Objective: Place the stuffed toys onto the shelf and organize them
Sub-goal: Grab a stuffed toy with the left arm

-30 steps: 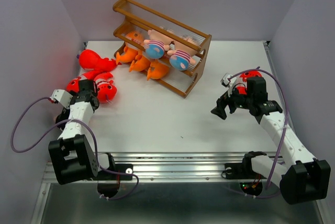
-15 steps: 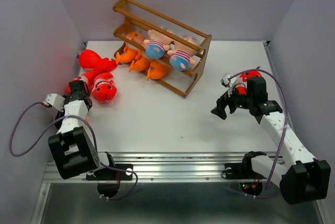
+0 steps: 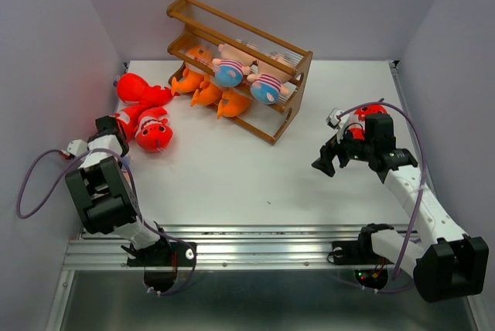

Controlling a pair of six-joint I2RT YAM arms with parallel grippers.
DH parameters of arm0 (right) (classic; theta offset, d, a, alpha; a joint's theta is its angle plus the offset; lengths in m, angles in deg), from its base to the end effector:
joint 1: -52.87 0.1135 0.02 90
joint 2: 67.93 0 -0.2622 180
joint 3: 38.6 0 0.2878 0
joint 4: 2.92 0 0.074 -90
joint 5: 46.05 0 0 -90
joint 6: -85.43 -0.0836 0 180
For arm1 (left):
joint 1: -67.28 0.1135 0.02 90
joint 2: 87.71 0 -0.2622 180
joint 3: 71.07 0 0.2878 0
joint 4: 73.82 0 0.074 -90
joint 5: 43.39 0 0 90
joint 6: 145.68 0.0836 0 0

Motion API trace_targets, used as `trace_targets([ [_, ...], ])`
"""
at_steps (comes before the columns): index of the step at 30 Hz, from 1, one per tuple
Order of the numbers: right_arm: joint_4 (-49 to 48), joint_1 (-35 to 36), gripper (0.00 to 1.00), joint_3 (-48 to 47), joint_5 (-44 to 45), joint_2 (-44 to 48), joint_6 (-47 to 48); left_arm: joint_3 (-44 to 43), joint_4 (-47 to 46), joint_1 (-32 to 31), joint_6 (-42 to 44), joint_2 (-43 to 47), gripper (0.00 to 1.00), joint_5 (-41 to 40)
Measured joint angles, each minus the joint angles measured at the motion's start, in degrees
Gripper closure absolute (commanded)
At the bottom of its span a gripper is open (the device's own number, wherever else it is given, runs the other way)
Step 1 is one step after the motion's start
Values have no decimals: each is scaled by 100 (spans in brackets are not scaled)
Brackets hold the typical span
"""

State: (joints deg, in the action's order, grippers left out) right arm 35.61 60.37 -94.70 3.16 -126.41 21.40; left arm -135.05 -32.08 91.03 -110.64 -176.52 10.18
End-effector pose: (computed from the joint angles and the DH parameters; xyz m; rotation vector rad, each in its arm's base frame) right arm 0.2648 0.0899 0.2352 -0.9562 1.9286 0.6233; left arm 0.2838 0.1791 0.1252 -1.7234 1.8314 0.6552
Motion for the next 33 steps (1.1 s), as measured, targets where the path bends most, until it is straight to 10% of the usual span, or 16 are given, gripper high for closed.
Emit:
trace_targets([
  [16, 0, 0, 0, -2, 4, 13, 15, 2002, -1766, 72, 564, 4511, 100, 2841],
  [24, 0, 0, 0, -2, 4, 13, 20, 2118, -2618, -105, 988, 5254, 100, 4854],
  [33, 0, 0, 0, 0, -9, 37, 50, 2448, -4409, -2000, 1405, 5652, 100, 6719],
])
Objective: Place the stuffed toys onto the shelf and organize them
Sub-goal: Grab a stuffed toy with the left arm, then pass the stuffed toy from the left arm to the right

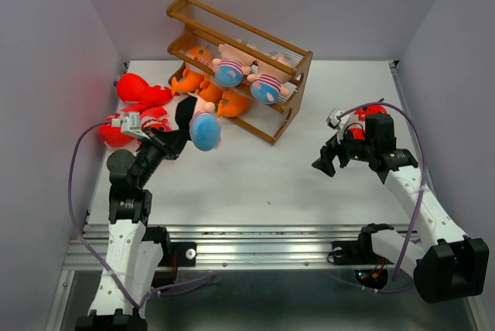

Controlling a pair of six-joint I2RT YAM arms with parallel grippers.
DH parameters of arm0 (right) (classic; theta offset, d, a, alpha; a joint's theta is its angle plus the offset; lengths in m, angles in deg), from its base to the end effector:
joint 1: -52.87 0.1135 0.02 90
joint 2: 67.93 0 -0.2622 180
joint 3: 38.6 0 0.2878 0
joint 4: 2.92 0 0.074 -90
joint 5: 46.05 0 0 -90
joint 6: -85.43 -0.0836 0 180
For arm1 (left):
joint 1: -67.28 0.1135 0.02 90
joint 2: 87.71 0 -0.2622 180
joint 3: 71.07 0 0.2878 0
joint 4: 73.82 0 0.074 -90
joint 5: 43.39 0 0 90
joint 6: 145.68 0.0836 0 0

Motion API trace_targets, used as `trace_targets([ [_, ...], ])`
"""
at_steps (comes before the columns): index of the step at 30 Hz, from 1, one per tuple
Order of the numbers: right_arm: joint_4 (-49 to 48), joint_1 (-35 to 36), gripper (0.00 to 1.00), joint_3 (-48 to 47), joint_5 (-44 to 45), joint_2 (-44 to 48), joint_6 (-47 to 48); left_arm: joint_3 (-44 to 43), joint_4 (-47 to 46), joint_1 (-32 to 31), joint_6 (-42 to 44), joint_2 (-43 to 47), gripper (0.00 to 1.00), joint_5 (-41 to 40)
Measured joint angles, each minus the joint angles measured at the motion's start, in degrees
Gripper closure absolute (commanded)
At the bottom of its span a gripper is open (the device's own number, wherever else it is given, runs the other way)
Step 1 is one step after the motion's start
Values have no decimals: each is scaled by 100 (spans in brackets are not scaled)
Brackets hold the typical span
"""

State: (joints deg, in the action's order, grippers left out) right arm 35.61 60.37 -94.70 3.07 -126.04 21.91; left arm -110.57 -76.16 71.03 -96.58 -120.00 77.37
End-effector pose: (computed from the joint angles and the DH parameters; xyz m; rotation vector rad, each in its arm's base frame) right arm 0.2639 0.0899 0.2368 -0.9652 1.9165 0.6168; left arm 0.2300 -0.0278 0.3139 -0.1121 1.4873 -0.9040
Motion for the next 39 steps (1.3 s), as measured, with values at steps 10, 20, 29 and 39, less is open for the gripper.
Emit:
trace_targets([
  [10, 63, 0, 0, 2, -398, 28, 291, 817, -1775, -2267, -111, -835, 100, 833],
  [20, 1130, 0, 0, -315, -1443, -155, 1274, 922, -3414, -3897, -160, -2081, 100, 868],
  [29, 2223, 0, 0, -662, -2282, -365, 2302, 1121, -4778, -4194, -306, -2516, 100, 1056],
  [39, 2581, 2, 0, -925, -2817, -437, 2590, 1027, -5438, -4441, -402, -3101, 100, 1202],
])
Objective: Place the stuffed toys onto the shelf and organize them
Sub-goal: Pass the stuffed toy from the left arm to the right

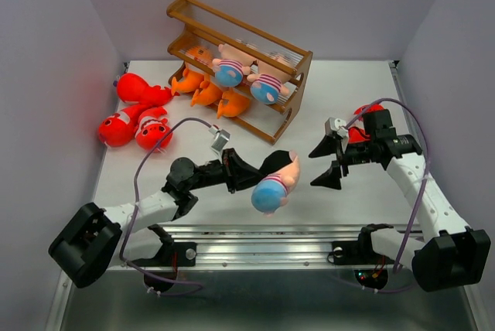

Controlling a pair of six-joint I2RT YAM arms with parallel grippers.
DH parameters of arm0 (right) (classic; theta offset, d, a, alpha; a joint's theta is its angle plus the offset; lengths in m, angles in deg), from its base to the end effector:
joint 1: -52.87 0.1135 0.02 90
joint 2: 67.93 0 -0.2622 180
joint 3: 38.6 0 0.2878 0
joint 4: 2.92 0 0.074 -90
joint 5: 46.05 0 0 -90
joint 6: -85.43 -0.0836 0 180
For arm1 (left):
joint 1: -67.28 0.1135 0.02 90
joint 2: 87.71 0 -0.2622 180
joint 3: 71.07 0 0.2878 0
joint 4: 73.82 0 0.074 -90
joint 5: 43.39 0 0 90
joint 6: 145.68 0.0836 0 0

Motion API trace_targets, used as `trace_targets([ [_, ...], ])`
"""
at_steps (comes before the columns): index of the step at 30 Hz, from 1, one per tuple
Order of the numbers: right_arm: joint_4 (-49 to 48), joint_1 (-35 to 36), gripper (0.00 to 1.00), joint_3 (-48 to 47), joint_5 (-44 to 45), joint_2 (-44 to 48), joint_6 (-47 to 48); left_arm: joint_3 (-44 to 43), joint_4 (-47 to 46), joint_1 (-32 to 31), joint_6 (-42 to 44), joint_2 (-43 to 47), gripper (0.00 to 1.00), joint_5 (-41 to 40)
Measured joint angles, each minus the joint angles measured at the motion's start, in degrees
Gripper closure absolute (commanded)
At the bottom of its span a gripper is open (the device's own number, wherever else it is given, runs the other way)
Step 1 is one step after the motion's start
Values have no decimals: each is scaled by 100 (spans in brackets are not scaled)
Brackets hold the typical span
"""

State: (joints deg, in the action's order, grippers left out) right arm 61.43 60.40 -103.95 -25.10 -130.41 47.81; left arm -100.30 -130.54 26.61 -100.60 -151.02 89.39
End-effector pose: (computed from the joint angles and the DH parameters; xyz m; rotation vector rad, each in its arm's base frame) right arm 0.2236 0.1083 0.2692 -1.3164 1.5759 1.0901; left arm 0.1644 -0.2161 0.2386 0.7086 1.3148 -1.6828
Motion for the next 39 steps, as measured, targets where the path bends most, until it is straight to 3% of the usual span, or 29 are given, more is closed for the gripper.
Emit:
trace_targets([
  [7, -149, 214, 0, -417, -315, -136, -345, -374, -275, -234, -44, -656, 100, 13],
  [13, -1106, 645, 2, -81, -334, 122, -1351, -688, -332, -369, -57, -1152, 100, 2],
  [15, -1408, 717, 10, 79, -337, 267, -1690, -732, -343, -402, -55, -1246, 100, -22],
  [16, -1512, 750, 22, 118, -339, 315, -1851, -748, -348, -413, -52, -1276, 100, -35],
  [19, -1722, 809, 39, 136, -345, 334, -2065, -793, -345, -431, -44, -1375, 100, -136],
  [20, -1735, 813, 50, 142, -343, 334, -2122, -802, -345, -431, -37, -1397, 100, -181],
  [22, -1799, 815, 63, 160, -354, 330, -2203, -802, -348, -437, -28, -1416, 100, -234],
  [23, -1812, 815, 81, 168, -363, 330, -2192, -804, -350, -439, -22, -1421, 100, -254],
  [25, -1814, 815, 99, 175, -358, 330, -2221, -804, -348, -444, 7, -1421, 100, -295],
  [27, -1805, 815, 99, 175, -337, 334, -2240, -804, -350, -457, 28, -1421, 100, -319],
  [31, -1762, 815, 99, 175, -291, 361, -2138, -804, -184, -476, 160, -1325, 81, -422],
  [32, -1670, 815, 99, 160, -271, 365, -2057, -804, -42, -485, 240, -1222, 71, -470],
  [38, -1113, 822, 99, -17, -144, 365, -1631, -804, 1305, -531, 903, -125, 49, -914],
  [39, -986, 824, 99, -35, -74, 363, -1547, -804, 1532, -535, 1060, 92, 41, -1071],
])
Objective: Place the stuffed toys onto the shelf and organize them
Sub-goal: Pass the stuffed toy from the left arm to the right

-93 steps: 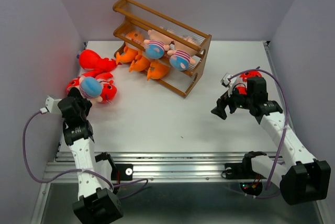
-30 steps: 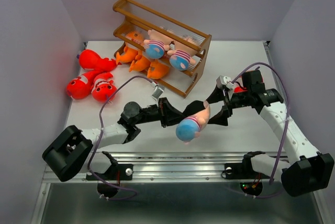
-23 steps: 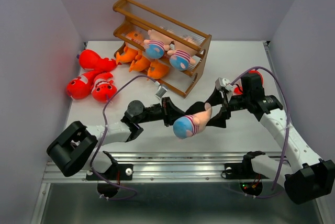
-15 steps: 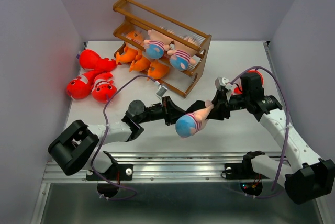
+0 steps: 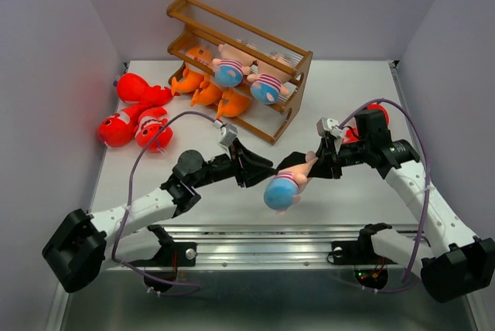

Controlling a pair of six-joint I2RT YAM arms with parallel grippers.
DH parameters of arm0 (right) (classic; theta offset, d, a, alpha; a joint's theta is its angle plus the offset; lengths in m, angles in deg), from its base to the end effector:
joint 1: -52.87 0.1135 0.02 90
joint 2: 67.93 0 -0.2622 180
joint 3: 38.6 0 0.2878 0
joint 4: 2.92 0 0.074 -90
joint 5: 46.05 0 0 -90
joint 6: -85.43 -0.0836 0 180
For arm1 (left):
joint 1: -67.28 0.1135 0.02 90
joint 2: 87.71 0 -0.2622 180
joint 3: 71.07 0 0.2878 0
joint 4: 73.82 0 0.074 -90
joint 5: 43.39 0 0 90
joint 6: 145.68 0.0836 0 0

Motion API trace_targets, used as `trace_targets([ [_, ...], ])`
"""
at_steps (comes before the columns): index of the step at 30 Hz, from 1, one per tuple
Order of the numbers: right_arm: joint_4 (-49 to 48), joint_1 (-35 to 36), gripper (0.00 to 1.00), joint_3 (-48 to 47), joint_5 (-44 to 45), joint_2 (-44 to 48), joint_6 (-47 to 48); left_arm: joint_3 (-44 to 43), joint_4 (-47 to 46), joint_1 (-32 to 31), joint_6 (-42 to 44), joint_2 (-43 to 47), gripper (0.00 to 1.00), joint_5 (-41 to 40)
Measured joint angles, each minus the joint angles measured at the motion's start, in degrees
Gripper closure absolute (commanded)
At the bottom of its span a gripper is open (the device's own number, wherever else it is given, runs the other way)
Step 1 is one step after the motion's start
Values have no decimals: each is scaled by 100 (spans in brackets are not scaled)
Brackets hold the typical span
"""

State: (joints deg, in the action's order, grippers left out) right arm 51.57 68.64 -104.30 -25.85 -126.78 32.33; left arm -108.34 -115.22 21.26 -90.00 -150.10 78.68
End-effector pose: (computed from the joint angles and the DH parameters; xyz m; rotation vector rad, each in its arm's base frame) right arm 0.2091 0.1406 0.2962 -1.3337 1.5095 1.1954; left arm 0.1751 -0.2453 0.2643 0.6795 1.3438 -1.5186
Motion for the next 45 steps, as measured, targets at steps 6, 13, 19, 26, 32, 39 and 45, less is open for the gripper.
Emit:
trace_targets([
  [6, 461, 7, 99, -11, 420, -15, 223, -9, 1351, 0, 632, 1204, 1, -804],
  [13, 772, 7, 99, -101, 1005, -15, 304, -20, 2734, 2, 1095, 2299, 1, -1556],
  [19, 1014, 7, 99, -103, 1886, -11, 348, -142, 3755, 2, 1338, 2645, 1, -2044],
  [26, 1154, 7, 99, -103, 2964, -114, 356, -422, 4570, 2, 1506, 2726, 1, -2297],
  [32, 1150, 7, 99, -103, 3676, -302, 254, -481, 4798, 2, 1602, 2581, 1, -2164],
  [39, 1152, 7, 99, -103, 4264, -592, 160, -481, 4826, -256, 1674, 1873, 1, -2004],
  [45, 1152, 7, 99, -103, 4441, -603, 70, -531, 4833, -824, 1762, 1283, 2, -2260],
])
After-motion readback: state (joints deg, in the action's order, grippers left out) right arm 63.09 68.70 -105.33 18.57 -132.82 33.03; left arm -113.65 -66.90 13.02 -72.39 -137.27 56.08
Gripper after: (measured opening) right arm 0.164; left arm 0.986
